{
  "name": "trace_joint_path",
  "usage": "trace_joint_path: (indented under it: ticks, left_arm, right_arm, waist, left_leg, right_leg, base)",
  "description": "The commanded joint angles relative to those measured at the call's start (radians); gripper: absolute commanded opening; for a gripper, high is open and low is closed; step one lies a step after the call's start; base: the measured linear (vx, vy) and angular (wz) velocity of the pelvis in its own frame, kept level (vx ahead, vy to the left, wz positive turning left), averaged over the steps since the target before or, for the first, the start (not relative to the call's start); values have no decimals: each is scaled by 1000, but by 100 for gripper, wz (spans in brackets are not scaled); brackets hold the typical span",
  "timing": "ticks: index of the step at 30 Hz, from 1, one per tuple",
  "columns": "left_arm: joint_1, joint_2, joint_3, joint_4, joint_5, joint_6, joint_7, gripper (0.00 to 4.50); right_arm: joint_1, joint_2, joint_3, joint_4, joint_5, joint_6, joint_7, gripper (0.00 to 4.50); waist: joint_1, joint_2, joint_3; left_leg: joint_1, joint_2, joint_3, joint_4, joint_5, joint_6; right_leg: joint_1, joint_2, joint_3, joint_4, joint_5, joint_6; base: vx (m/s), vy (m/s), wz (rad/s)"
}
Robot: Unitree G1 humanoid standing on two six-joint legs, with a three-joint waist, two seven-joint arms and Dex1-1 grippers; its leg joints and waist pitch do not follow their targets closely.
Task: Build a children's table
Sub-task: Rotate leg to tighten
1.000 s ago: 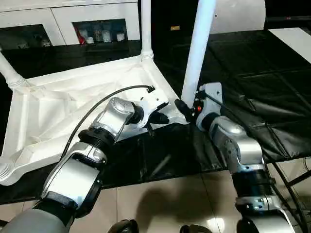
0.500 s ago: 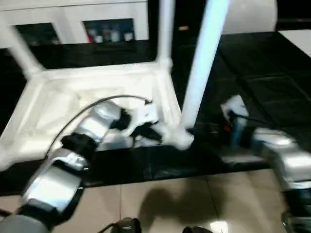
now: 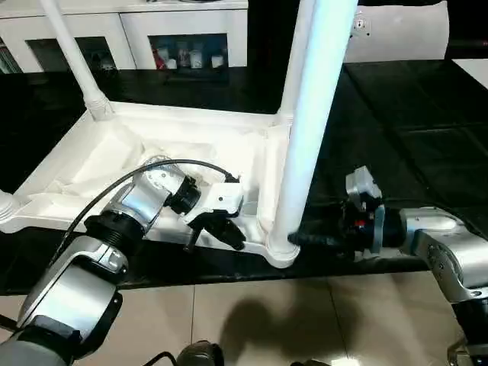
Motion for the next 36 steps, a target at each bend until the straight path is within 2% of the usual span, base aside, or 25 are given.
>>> trace_joint_path:
  ticks: [1,2,3,4,6,8,11,16,20,21,23,25,26,28,29,31,32,36]
  left_arm:
    - [14,-5,-39,-26,0,-23,-47,0]
    - [14,-5,-38,-26,0,-24,-47,0]
    - [14,-5,-38,-26,0,-24,-47,0]
    - [15,-9,-35,-27,1,-22,-47,0]
    - [15,-12,-32,-28,2,-19,-47,0]
    - [17,-15,-26,-29,0,-15,-43,0]
    - [19,-16,-25,-30,0,-10,-41,0]
    - [21,-20,-21,-30,-4,3,-35,0]
    - [17,-36,-3,-15,-3,38,12,0]
    - [4,-56,16,8,3,82,80,0]
    - [-2,-68,29,20,3,105,119,0]
    - [-9,-86,44,30,-2,137,159,0]
    - [-12,-97,52,34,-3,152,186,0]
    - [-25,-132,76,50,-10,199,259,0]
    - [-26,-135,79,51,-11,203,266,0]
    - [-44,-172,105,74,-10,252,364,0]
    - [-56,-195,122,89,-10,283,424,0]
    - [-93,-253,161,132,20,341,630,0]
  right_arm:
    - [-11,-1,12,-2,8,7,18,305]
    - [-12,1,14,-1,9,8,19,305]
    - [-12,1,14,-1,9,8,19,281]
    - [-15,8,20,-5,16,17,27,277]
    - [-16,11,24,-9,23,26,33,269]
    - [-19,11,33,-16,29,34,34,234]
    - [-22,13,33,-21,40,43,34,217]
    - [-19,31,24,-30,55,55,15,202]
    - [-3,64,-1,-53,66,71,-46,199]
    - [10,97,-16,-60,47,72,-130,199]
    - [17,117,-23,-62,29,72,-184,199]
    - [19,142,-27,-53,-4,63,-252,199]
    - [17,159,-31,-42,-24,63,-294,199]
    - [2,204,-49,-10,-64,92,-411,198]
    - [0,208,-51,-7,-67,96,-422,196]
    - [-14,251,-65,6,-88,123,-515,195]
    - [-21,275,-72,9,-101,136,-568,193]
    - [-58,365,-105,57,-157,158,-773,192]
  waist:
    - [-2,-12,-86]
    - [-1,-11,-86]
    - [0,-11,-86]
    - [-1,-15,-85]
    - [-1,-17,-84]
    - [2,-14,-85]
    - [3,-15,-86]
    - [4,-14,-86]
    - [0,-14,-81]
    - [-3,-14,-80]
    - [-5,-12,-75]
    - [-12,-17,-72]
    - [-16,-15,-68]
    - [-21,-16,-68]
    - [-26,-16,-69]
    - [-33,-15,-68]
    - [-40,-17,-70]
    - [-48,-18,-73]
  left_leg:
    - [30,96,-41,-68,-149,58]
    - [31,96,-41,-69,-153,57]
    - [32,97,-42,-69,-155,54]
    - [32,97,-41,-70,-157,52]
    - [32,97,-42,-71,-159,51]
    - [34,97,-41,-69,-157,49]
    - [34,95,-40,-68,-146,51]
    - [32,96,-41,-67,-145,54]
    - [33,95,-43,-70,-176,38]
    - [34,95,-42,-72,-182,30]
    - [36,94,-43,-74,-217,14]
    - [40,91,-48,-78,-262,-19]
    - [41,92,-49,-80,-279,-25]
    - [44,91,-53,-83,-297,-39]
    - [45,91,-55,-85,-308,-46]
    - [45,91,-55,-86,-313,-48]
    - [44,90,-53,-86,-298,-51]
    - [39,84,-51,-83,-266,-42]
  right_leg:
    - [42,-98,63,-60,-76,-265]
    - [42,-97,63,-61,-89,-263]
    - [41,-97,63,-61,-95,-261]
    - [40,-94,63,-61,-99,-260]
    - [40,-95,63,-62,-110,-259]
    - [39,-96,64,-62,-112,-257]
    - [40,-96,64,-60,-101,-256]
    - [40,-96,64,-61,-104,-255]
    - [39,-96,64,-67,-154,-247]
    - [38,-95,66,-68,-172,-241]
    - [32,-96,67,-74,-218,-236]
    - [35,-101,66,-87,-329,-207]
    - [33,-100,67,-93,-362,-195]
    - [31,-99,66,-93,-385,-186]
    - [31,-98,66,-95,-387,-183]
    - [32,-99,67,-94,-368,-186]
    - [30,-95,68,-88,-337,-196]
    - [34,-95,68,-89,-292,-200]
  base:
    - [0,0,0]
    - [0,0,0]
    - [0,0,0]
    - [0,0,0]
    - [0,0,0]
    - [0,0,0]
    - [0,0,0]
    - [0,0,0]
    - [0,0,0]
    - [0,0,0]
    - [0,0,0]
    - [0,0,0]
    - [0,0,0]
    - [0,0,0]
    - [0,0,0]
    - [0,0,0]
    - [0,0,0]
    - [0,0,0]
